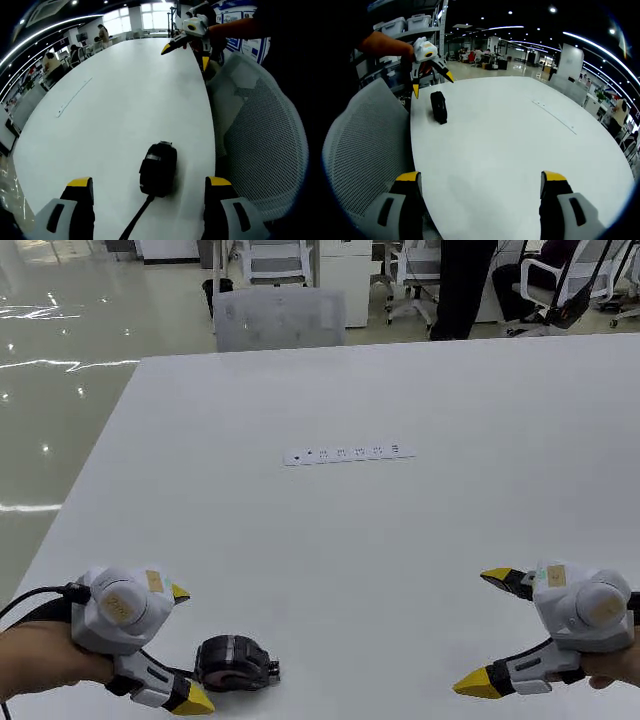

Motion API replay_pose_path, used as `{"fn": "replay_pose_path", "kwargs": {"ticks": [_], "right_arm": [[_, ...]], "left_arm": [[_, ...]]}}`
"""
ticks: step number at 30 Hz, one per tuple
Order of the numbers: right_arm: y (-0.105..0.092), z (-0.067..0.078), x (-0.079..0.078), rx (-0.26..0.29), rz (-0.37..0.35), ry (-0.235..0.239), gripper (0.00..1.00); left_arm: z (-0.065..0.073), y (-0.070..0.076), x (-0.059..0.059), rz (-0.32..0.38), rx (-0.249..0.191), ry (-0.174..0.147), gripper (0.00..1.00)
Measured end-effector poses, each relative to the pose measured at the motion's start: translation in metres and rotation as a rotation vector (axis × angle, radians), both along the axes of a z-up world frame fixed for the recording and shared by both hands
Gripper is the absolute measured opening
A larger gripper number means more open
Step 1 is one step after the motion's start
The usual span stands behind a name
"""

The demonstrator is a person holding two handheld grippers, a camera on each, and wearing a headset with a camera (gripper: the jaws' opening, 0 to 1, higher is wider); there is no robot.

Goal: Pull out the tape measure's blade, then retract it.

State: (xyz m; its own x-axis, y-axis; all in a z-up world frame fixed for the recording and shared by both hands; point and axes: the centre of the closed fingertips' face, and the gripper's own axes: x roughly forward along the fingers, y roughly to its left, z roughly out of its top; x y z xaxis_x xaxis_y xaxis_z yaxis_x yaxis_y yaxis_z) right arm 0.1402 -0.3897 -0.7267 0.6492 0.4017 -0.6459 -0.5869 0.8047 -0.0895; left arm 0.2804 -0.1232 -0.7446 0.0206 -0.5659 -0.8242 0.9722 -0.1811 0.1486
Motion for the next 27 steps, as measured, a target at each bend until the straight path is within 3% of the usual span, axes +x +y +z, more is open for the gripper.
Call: {"fn": "replay_pose_path", "kwargs": {"ticks": [2, 6, 12, 20, 27], "right_arm": [[0.003, 0.000, 0.002, -0.001, 0.011, 0.000, 1.00], [0.010, 0.002, 0.007, 0.001, 0.034, -0.002, 1.00], [0.021, 0.001, 0.013, 0.002, 0.069, 0.002, 1.00], [0.039, 0.003, 0.024, -0.005, 0.128, 0.002, 1.00], [0.063, 0.003, 0.033, -0.005, 0.186, 0.005, 0.99]], "left_arm": [[-0.005, 0.003, 0.000, -0.032, 0.055, -0.020, 0.80], [-0.009, -0.005, -0.007, -0.052, 0.071, 0.026, 0.75], [-0.014, -0.016, -0.011, -0.071, 0.087, 0.042, 0.70], [-0.022, -0.017, -0.019, -0.116, 0.122, 0.071, 0.59], [-0.029, -0.018, -0.019, -0.170, 0.148, 0.046, 0.42]]}}
